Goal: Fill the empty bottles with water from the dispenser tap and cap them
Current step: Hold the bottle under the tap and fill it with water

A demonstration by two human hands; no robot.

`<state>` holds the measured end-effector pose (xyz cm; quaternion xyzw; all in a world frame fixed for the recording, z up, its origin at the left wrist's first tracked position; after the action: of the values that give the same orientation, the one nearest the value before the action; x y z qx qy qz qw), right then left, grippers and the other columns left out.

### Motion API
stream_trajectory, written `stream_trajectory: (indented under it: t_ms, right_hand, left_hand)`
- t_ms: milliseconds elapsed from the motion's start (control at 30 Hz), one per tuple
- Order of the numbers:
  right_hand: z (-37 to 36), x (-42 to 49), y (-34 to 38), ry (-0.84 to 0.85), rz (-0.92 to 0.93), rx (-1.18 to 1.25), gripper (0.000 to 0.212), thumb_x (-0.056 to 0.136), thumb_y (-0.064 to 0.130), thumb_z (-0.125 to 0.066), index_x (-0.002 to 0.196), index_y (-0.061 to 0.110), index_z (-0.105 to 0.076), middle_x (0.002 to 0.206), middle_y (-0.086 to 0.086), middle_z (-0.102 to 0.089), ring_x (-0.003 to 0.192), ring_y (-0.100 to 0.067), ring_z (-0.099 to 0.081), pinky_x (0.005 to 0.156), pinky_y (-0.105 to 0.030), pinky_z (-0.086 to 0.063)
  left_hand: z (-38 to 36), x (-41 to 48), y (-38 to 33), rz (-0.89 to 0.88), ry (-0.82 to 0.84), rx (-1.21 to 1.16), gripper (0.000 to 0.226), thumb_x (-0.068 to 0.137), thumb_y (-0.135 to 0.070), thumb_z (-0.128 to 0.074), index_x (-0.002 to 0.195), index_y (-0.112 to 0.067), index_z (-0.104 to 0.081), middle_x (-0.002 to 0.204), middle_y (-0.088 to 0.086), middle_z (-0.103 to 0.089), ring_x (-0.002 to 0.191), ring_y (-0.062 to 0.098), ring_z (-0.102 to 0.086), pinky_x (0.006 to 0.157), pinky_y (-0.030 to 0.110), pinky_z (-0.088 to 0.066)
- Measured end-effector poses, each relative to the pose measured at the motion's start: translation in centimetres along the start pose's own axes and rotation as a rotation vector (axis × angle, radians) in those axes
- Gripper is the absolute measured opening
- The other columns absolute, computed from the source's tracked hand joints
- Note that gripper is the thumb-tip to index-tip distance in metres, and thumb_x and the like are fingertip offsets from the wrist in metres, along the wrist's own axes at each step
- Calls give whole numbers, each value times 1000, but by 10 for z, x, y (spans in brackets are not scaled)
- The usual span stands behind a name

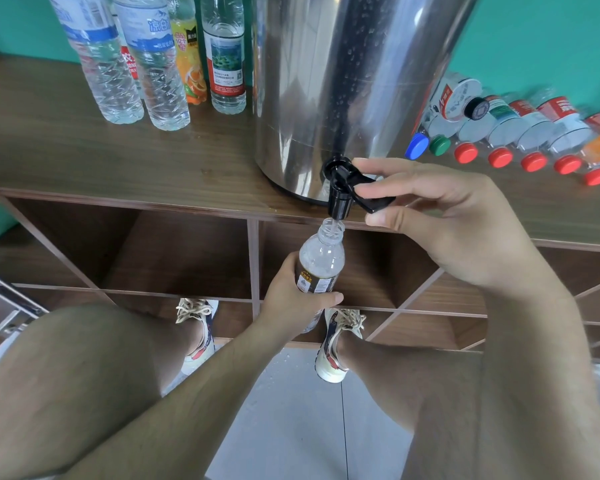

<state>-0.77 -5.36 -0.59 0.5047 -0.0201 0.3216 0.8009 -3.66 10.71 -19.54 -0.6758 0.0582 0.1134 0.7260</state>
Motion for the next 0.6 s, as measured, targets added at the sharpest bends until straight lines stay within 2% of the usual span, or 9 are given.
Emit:
stream_trajectory:
  t_ms: [133, 200, 367, 467, 600]
  right_hand:
    - [-2, 0, 3, -9, 8, 35, 29, 86, 0, -78, 107, 20, -78, 128, 14, -72, 116, -4, -69, 89, -17, -53]
    - [-2, 0, 3, -17, 21, 26, 30, 86, 0, -78, 107, 21, -78, 127, 14, -71, 116, -4, -69, 89, -14, -51]
    - [-1, 0, 4, -42, 49, 0, 30, 86, -1, -78, 107, 20, -78, 126, 11, -73, 109, -7, -71, 88, -17, -54]
    - [-1, 0, 2, -59, 39, 52, 29, 86, -1, -78, 107, 19, -78, 125, 11, -74, 102, -19, -74, 85, -17, -56]
    - [0, 1, -4, -75, 53, 7, 23, 88, 4, -78, 104, 20, -78, 126, 10, -74, 104, -25, -73, 90, -33, -60]
  left_hand:
    - [1, 1, 2, 3, -3, -1, 78, 74, -17, -92, 131, -39, -44, 123, -18, -60, 110, 7, -60, 80, 12, -49]
    - [1, 1, 2, 4, -5, 1, 78, 74, -17, -92, 131, -39, -44, 124, -17, -61, 110, 7, -60, 80, 13, -48]
    - [1, 0, 1, 1, -1, -5, 76, 75, -16, -91, 129, -40, -43, 120, -20, -60, 105, 2, -60, 75, 10, -48]
    - [1, 0, 1, 5, 1, -10, 77, 74, -17, -91, 130, -40, -44, 120, -20, -60, 106, 3, -60, 77, 10, -48]
    - [1, 1, 2, 3, -2, -17, 77, 74, -16, -92, 131, -38, -45, 122, -17, -62, 109, 6, -61, 79, 12, -49]
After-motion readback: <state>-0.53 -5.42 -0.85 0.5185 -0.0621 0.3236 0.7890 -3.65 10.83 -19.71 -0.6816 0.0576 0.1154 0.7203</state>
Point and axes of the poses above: each hand's wrist, its own x-axis towards the middle knuckle, its own z-axis out of the back of the hand, y = z × x, the point moved 5 cm from there along x, towards the middle knuckle
